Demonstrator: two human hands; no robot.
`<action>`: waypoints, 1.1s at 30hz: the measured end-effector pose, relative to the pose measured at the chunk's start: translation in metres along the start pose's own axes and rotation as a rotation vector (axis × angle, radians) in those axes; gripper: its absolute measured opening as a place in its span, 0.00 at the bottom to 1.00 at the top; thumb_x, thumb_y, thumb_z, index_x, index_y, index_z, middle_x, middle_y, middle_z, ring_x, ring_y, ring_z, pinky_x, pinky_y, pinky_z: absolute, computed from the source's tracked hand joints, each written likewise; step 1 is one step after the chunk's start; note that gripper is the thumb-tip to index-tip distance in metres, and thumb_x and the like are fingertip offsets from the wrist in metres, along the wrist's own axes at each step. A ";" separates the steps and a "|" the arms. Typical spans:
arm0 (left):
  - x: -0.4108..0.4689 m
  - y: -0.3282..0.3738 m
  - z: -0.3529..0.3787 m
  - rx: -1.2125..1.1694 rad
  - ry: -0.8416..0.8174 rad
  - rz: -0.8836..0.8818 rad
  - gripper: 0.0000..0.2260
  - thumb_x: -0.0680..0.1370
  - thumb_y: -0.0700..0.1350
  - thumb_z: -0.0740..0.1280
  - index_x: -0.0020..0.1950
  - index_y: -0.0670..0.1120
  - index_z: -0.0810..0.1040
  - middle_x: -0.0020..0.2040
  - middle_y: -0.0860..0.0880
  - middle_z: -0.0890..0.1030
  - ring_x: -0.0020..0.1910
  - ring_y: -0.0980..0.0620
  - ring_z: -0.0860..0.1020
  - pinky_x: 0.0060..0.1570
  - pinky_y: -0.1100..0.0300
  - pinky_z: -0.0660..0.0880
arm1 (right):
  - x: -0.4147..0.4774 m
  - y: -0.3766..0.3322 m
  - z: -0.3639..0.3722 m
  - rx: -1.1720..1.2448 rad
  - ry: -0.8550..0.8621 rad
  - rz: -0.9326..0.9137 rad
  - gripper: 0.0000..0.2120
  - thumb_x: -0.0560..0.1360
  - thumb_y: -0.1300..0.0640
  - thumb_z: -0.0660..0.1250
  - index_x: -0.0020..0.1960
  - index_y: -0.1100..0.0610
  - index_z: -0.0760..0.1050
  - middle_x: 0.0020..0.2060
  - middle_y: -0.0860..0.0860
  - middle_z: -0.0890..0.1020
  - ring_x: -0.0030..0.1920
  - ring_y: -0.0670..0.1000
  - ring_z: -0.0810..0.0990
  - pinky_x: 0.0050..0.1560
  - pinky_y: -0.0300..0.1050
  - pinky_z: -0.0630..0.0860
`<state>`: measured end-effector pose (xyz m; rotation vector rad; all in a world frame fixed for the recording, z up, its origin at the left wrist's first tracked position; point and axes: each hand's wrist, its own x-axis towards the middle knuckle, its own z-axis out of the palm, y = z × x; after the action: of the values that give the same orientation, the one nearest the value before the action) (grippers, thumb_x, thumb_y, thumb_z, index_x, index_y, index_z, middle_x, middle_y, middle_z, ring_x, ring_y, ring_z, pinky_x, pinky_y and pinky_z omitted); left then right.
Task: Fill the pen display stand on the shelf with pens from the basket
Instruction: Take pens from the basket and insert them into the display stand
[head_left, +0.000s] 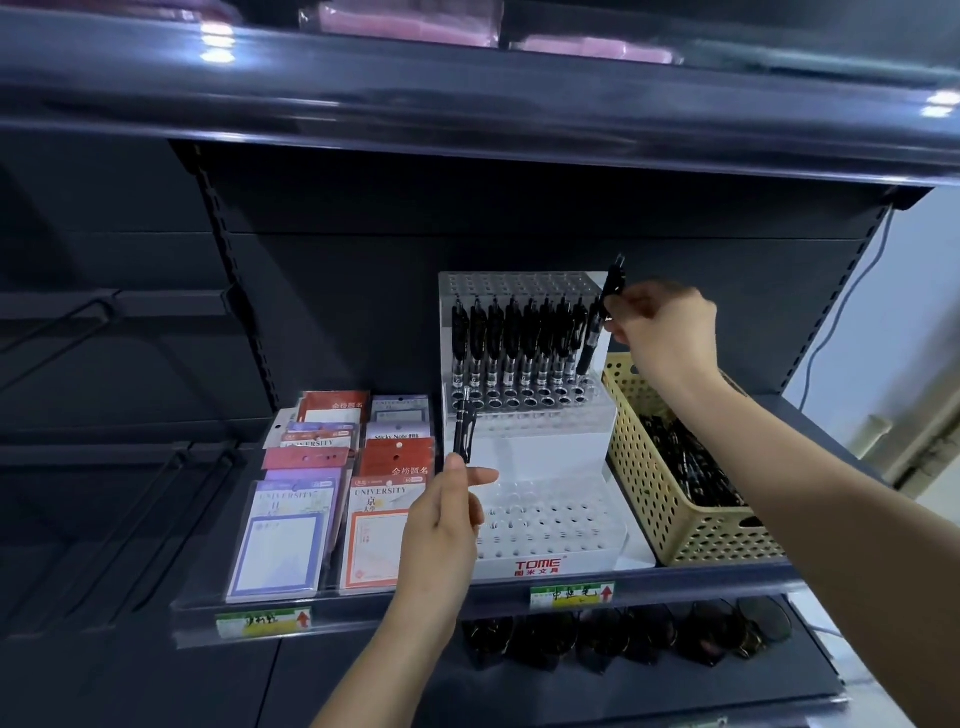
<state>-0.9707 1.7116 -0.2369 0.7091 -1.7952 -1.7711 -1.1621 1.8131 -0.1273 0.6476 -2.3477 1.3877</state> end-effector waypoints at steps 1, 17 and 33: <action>0.000 0.001 -0.001 -0.001 0.000 -0.002 0.20 0.80 0.57 0.51 0.44 0.51 0.79 0.32 0.50 0.66 0.27 0.56 0.64 0.30 0.63 0.63 | 0.001 0.001 0.003 -0.006 -0.003 -0.004 0.07 0.76 0.57 0.65 0.44 0.59 0.80 0.35 0.54 0.83 0.40 0.55 0.83 0.43 0.49 0.80; 0.003 -0.003 -0.004 -0.022 -0.031 -0.021 0.17 0.81 0.53 0.53 0.43 0.47 0.76 0.31 0.51 0.63 0.25 0.57 0.61 0.27 0.63 0.60 | 0.002 0.027 0.030 -0.150 -0.161 0.047 0.08 0.76 0.57 0.66 0.47 0.62 0.81 0.38 0.58 0.84 0.41 0.57 0.82 0.45 0.45 0.78; 0.001 -0.002 0.012 0.027 -0.018 0.058 0.13 0.81 0.46 0.54 0.46 0.54 0.79 0.35 0.50 0.71 0.53 0.35 0.71 0.57 0.40 0.69 | -0.086 -0.012 0.019 0.347 -0.712 0.230 0.05 0.78 0.59 0.64 0.49 0.54 0.78 0.43 0.51 0.83 0.41 0.46 0.82 0.40 0.36 0.79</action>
<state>-0.9795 1.7200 -0.2386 0.6475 -1.8360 -1.7235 -1.0845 1.8092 -0.1703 1.1575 -2.7946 1.9413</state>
